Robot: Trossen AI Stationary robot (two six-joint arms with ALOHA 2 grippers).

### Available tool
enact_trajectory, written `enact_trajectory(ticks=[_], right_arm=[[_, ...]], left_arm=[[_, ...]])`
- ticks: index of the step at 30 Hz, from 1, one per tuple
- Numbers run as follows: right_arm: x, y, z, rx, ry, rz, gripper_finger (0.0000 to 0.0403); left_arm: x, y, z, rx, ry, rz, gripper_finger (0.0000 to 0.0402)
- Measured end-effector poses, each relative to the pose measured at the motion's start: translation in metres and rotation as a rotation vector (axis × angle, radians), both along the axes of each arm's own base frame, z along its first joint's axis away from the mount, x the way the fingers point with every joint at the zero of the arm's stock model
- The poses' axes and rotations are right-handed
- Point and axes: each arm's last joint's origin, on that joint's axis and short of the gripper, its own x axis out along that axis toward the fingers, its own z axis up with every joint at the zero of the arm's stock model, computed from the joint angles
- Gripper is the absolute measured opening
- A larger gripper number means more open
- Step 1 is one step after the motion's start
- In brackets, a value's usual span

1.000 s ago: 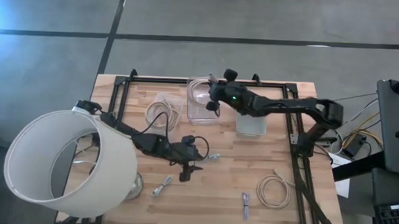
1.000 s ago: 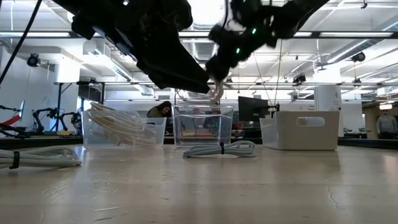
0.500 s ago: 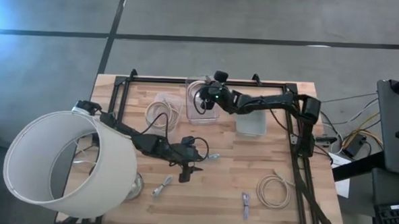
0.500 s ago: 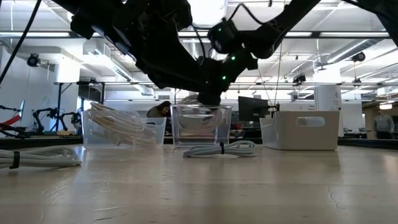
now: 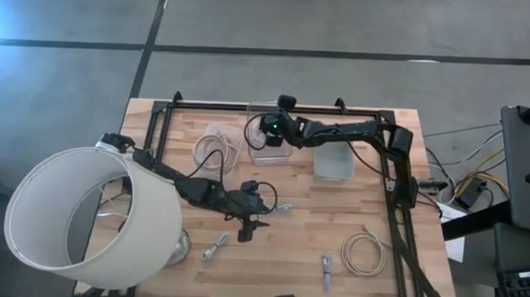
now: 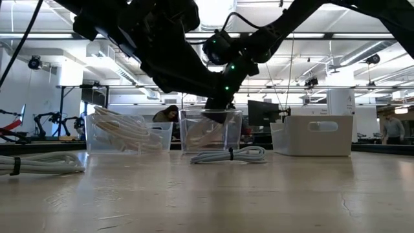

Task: Pick & Place USB Port
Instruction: Put the brown USB cable into the transparent bin

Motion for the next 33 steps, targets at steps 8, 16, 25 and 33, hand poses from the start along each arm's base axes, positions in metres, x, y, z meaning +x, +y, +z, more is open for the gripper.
enact_trajectory(ticks=[8,16,25,33], right_arm=[[-0.007,0.004,0.012,0.019,0.003,-0.01,0.0117],[-0.029,0.023,0.042,0.105,0.037,-0.048,0.0142],[-0.075,0.067,0.089,0.229,0.078,-0.106,0.0141],[-0.131,0.111,0.112,0.329,0.104,-0.168,0.0147]], left_arm=[[0.0,0.0,0.0,-0.001,0.001,0.001,0.0216],[0.0,0.0,0.0,-0.001,0.002,0.001,0.0216],[0.0,0.0,0.0,-0.001,0.001,0.001,0.0216],[0.0,0.0,0.001,-0.003,-0.006,0.001,0.0216]])
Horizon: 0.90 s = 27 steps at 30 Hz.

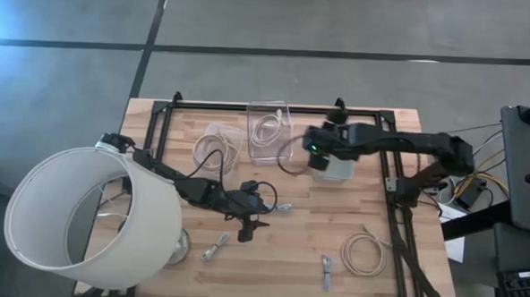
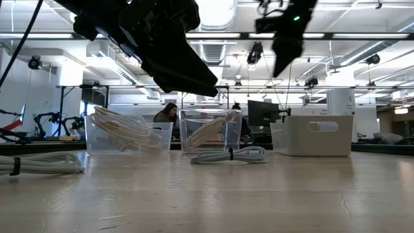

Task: Pick & Place USB Port
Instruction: Put the brown USB cable into the transparent bin

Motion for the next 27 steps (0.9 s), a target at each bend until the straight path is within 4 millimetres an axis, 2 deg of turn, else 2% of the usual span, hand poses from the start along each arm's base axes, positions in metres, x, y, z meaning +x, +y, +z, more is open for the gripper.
enact_trajectory(ticks=[5,12,20,27], right_arm=[[-0.035,0.03,0.001,0.137,-0.01,-0.007,0.015],[-0.071,0.066,-0.016,0.325,-0.032,0.06,0.0142],[-0.1,0.096,-0.052,0.549,0.065,0.071,0.0141],[-0.113,0.124,-0.091,0.738,0.225,0.07,0.0146]], left_arm=[[0.0,0.0,0.0,0.0,0.0,0.0,0.0216],[0.0,0.001,0.0,0.005,-0.001,0.001,0.0216],[0.0,0.001,0.0,0.01,-0.002,0.011,0.0216],[0.001,0.003,0.0,0.036,-0.009,0.056,0.0216]])
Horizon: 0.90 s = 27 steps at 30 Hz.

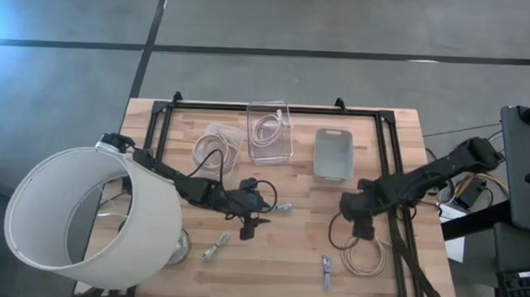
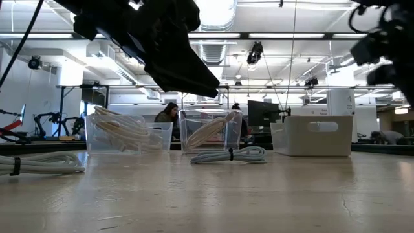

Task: Pick & Place USB Port
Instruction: Put the brown USB cable into the transparent bin

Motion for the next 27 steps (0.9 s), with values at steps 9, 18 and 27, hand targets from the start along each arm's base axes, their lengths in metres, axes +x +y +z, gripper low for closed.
enact_trajectory(ticks=[9,18,27], right_arm=[[-0.006,0.032,-0.028,0.083,0.072,-0.009,0.0142],[-0.005,0.053,-0.048,0.057,0.124,0.041,0.0144],[-0.002,0.059,-0.069,-0.016,0.22,0.107,0.0148]], left_arm=[[0.0,0.001,0.0,0.004,-0.001,0.009,0.0216],[0.0,0.001,0.0,0.004,-0.001,0.009,0.0216],[0.0,0.002,0.0,0.003,-0.001,0.011,0.0216]])
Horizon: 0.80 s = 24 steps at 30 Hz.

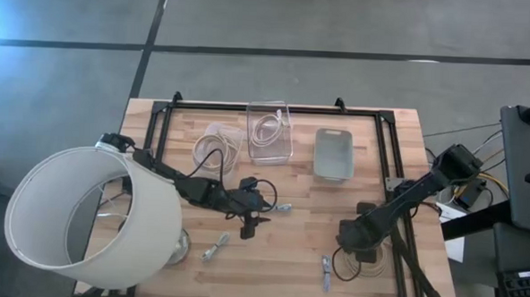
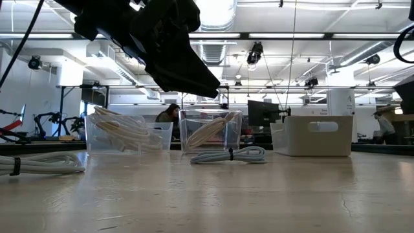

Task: Pick & Place USB Port
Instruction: Put the brown USB cable into the transparent bin

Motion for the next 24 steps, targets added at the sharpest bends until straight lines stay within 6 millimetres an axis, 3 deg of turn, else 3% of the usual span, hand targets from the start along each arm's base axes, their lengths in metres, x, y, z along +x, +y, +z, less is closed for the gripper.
enact_trajectory(ticks=[8,18,24], right_arm=[[0.001,0.0,-0.005,-0.037,0.007,0.001,0.0137],[0.001,-0.001,0.008,0.017,-0.105,0.032,0.0025],[-0.001,-0.003,0.024,0.06,-0.17,0.032,0.0015]], left_arm=[[0.0,0.0,0.0,0.0,0.0,0.0,0.0216],[0.0,0.0,0.0,0.0,0.0,0.0,0.0216],[0.0,0.0,0.001,-0.007,-0.007,0.003,0.0216]])
